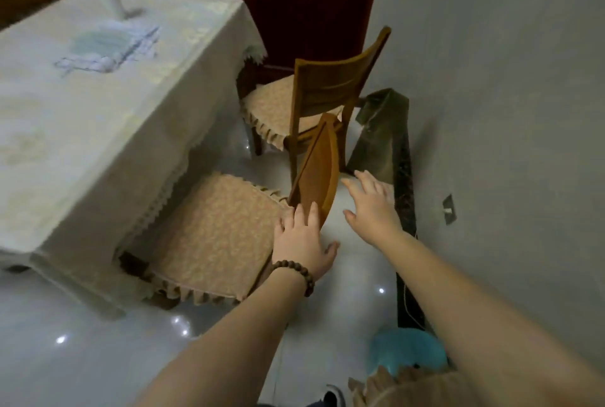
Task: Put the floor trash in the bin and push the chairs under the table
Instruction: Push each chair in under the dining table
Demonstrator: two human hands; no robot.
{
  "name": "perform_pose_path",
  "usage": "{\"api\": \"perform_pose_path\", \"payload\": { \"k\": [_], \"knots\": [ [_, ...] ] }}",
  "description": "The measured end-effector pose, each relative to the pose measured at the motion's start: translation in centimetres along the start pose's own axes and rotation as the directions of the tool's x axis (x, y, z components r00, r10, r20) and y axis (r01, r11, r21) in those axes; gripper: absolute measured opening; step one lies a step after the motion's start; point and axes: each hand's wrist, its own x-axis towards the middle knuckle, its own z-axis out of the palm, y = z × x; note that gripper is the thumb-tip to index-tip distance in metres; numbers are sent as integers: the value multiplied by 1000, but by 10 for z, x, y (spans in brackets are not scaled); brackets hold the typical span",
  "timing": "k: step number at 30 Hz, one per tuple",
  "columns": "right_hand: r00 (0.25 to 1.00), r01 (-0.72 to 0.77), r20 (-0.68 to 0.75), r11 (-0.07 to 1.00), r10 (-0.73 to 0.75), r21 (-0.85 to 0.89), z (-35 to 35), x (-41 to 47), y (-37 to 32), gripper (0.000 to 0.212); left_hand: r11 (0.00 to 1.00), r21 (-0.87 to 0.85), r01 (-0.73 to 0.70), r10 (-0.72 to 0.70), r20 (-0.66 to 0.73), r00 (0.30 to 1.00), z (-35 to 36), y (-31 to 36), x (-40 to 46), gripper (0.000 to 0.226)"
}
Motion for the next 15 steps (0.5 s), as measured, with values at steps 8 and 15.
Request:
{"api": "perform_pose_path", "payload": {
  "k": [8,15],
  "knots": [
    [951,308,107,910,-289,-277,31,70,-2,66,984,178,-5,-14,103,995,10,-8,9,81],
    [777,624,207,685,-595,-376,26,85,-15,34,988,135,74,-92,134,987,4,-49,8,53]
  ]
}}
